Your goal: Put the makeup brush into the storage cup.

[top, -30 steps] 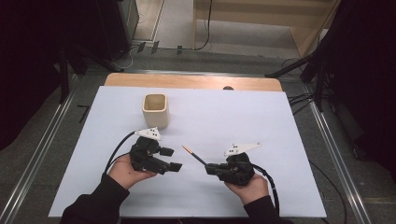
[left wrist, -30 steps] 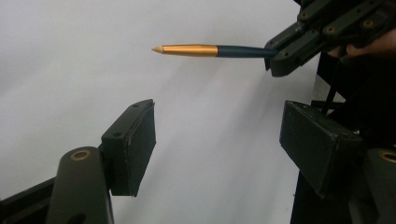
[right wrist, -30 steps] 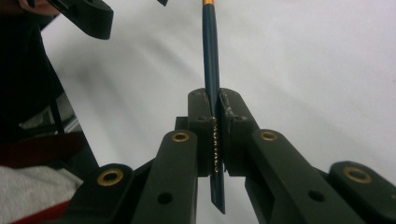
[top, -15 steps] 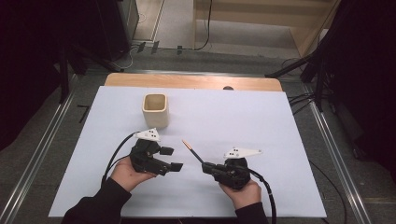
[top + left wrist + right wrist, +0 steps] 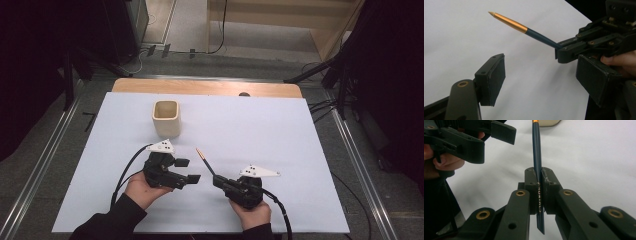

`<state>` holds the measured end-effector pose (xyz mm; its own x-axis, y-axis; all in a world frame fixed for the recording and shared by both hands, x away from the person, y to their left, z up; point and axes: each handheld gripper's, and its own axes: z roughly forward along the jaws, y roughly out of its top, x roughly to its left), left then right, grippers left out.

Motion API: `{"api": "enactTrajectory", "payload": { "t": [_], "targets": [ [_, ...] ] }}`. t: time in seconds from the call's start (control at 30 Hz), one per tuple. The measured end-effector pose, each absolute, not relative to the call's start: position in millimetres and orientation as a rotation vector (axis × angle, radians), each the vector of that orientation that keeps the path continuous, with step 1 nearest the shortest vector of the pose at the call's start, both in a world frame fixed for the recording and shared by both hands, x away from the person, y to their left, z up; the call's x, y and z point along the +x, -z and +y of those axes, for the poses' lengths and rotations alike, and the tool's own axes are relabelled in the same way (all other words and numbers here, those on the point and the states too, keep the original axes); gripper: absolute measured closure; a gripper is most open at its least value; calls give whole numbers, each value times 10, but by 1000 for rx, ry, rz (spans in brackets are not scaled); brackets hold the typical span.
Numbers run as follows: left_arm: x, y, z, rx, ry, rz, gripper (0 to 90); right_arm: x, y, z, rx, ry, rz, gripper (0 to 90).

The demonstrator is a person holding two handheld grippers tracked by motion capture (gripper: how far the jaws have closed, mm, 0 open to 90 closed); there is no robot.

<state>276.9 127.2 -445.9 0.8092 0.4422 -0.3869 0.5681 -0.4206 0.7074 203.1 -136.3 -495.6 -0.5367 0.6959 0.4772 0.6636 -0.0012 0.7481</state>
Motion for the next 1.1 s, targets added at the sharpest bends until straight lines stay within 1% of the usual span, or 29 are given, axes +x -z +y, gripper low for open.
{"api": "enactTrajectory", "payload": {
  "t": [0.37,0.6,0.9,1.1],
  "targets": [
    [2770,4443,1244,1991,178,804,274,1998,5046,-1301,1531,-1687,2107,848],
    [2791,4438,1226,1927,199,850,318,1987,5055,-1257,1519,-1691,2094,847],
    [2867,4468,1204,1899,228,925,386,1993,5052,-1238,1530,-1723,2071,847],
    [2897,4489,1178,1879,218,967,431,1997,5050,-1232,1532,-1735,2053,847]
  ]
}}
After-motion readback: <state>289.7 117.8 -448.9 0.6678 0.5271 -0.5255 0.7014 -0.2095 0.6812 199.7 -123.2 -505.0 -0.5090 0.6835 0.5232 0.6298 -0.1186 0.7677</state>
